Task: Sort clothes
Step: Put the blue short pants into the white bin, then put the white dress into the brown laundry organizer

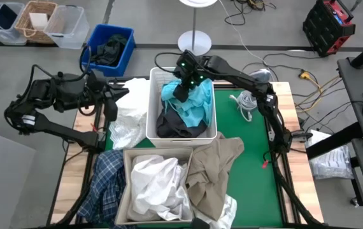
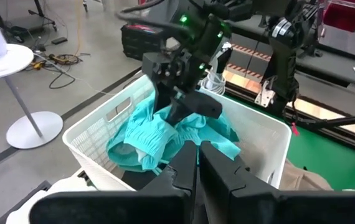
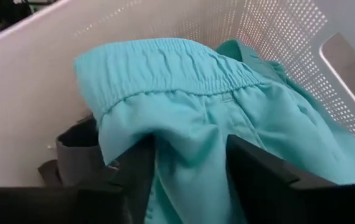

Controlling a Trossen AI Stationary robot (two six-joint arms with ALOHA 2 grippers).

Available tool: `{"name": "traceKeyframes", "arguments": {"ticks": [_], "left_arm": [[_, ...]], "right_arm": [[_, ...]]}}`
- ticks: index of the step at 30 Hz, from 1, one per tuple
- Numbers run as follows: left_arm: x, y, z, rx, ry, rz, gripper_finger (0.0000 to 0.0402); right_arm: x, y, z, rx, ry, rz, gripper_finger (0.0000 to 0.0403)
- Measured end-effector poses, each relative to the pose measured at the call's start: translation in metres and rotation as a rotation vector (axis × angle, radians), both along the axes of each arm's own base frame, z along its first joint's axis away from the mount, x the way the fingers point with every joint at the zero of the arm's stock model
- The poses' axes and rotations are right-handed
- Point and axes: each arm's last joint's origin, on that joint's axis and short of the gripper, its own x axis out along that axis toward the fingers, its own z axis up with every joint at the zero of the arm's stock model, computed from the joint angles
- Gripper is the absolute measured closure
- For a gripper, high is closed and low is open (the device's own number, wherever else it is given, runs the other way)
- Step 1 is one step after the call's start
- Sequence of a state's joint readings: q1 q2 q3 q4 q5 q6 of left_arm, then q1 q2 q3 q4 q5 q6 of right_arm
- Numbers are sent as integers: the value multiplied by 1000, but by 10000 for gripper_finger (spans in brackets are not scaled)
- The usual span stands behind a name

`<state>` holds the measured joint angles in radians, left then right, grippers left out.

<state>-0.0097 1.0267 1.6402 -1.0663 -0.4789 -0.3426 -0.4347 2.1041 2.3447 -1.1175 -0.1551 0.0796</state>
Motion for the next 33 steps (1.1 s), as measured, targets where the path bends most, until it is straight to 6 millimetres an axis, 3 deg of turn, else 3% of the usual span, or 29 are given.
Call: {"name": "traceKeyframes", "arguments": {"ticks": [6,11,21,33], "left_arm": [[-2,1,0,9,0,32,402],[-2,1,0,9,0,33,402],[-2,1,0,9,0,34,402],[-7,-3,-8,-106,67,-75,402]], "right_arm": [[-11,5,19,-7,-52,-18,170],[-25,12,44,-32,-128,-24,161],[-68,36,96,-73,-254,-25,187],[-127,88,142,-146,-321,115,227]]}}
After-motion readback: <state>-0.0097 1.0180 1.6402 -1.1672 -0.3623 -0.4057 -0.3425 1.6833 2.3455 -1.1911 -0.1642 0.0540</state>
